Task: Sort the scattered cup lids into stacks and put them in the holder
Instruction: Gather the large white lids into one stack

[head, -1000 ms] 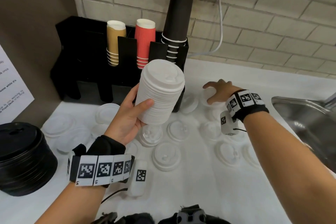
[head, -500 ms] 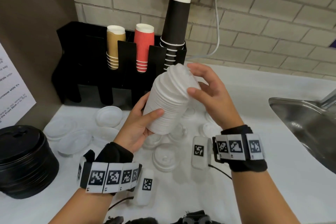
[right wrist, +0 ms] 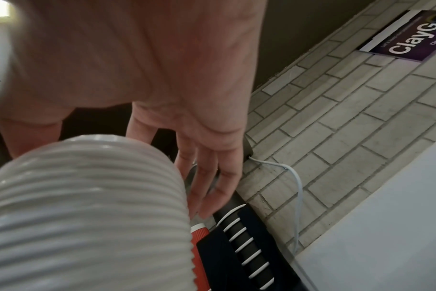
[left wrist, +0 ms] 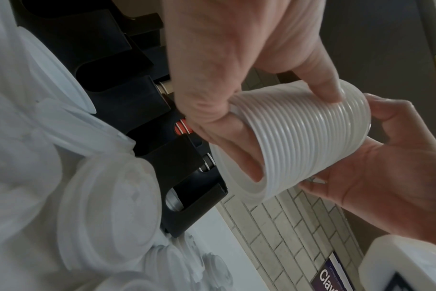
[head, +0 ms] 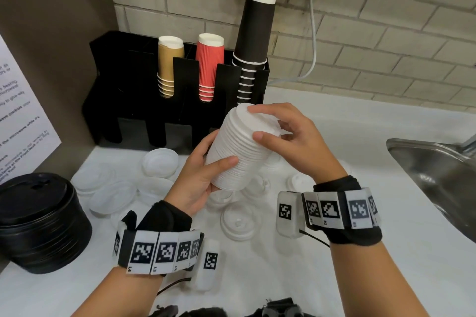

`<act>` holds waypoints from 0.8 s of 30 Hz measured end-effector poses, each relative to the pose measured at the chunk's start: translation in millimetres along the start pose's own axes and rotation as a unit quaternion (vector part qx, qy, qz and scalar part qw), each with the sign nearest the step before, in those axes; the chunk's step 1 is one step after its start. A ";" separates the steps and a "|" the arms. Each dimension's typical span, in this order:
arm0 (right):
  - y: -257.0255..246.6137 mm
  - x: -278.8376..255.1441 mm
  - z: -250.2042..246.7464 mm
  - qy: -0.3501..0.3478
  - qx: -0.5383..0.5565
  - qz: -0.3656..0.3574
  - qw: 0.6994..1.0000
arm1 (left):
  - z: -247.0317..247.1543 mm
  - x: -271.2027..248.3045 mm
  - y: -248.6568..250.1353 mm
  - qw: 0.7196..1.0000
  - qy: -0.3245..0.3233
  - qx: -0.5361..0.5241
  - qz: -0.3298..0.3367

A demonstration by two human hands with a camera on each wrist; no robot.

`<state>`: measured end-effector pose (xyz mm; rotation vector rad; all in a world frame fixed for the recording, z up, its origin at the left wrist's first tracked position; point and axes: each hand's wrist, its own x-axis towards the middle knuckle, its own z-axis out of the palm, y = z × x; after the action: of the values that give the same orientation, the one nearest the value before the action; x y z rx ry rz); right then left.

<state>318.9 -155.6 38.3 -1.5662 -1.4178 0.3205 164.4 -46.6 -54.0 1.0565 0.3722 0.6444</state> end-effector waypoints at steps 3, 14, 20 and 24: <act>-0.2 -0.1 1.5 -0.003 0.003 -0.003 1.000 | 0.4 0.0 -0.9 1.000 0.001 -0.002 -0.001; 24.7 23.5 -19.7 0.023 0.074 0.061 0.995 | -0.6 5.6 10.0 0.999 0.011 -0.047 0.023; 126.4 68.8 -66.5 0.103 -0.034 0.368 0.923 | -1.4 14.5 34.4 0.998 0.017 -0.038 0.053; 176.2 77.9 -86.6 -0.006 -0.266 0.434 0.861 | -5.0 15.3 43.0 0.998 0.020 -0.015 0.063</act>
<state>513.9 -103.1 -23.7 -2.6303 -0.7319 0.4840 159.9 -18.9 -17.8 1.0456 0.3312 0.7828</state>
